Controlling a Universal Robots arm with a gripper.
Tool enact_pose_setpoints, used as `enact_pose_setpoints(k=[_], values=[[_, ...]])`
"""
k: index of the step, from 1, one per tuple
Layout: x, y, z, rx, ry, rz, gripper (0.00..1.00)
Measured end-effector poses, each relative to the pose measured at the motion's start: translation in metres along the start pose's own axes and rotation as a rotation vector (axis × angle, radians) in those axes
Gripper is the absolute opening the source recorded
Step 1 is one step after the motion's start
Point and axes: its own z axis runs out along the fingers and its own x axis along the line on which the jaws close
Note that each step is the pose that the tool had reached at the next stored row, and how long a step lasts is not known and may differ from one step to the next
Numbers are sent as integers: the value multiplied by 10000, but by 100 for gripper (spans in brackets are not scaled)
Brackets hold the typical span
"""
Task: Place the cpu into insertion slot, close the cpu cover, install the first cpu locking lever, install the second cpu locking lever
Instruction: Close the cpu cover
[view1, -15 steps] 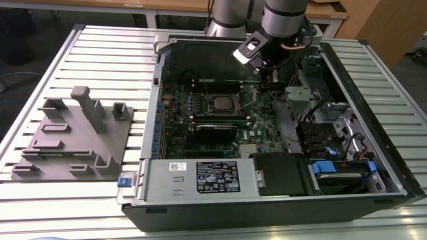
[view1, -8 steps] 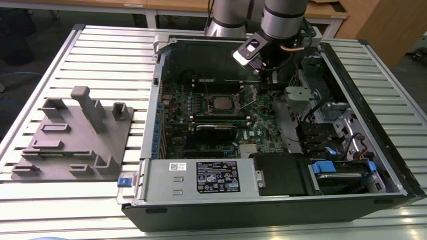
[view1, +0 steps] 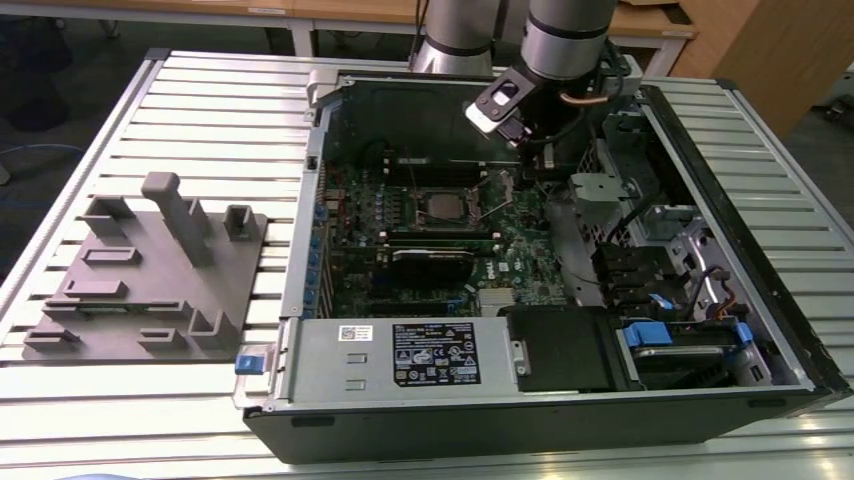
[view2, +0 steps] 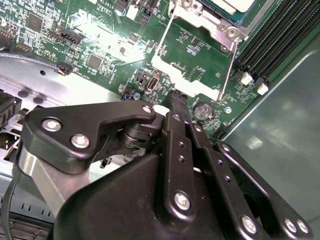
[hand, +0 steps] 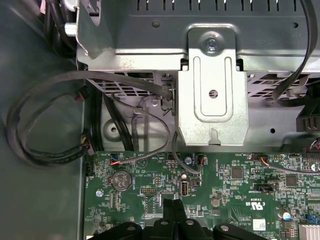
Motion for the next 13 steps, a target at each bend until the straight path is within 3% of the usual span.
enact_pose_setpoints(k=[13], values=[[-1,-5,67,0,-3,0,11]])
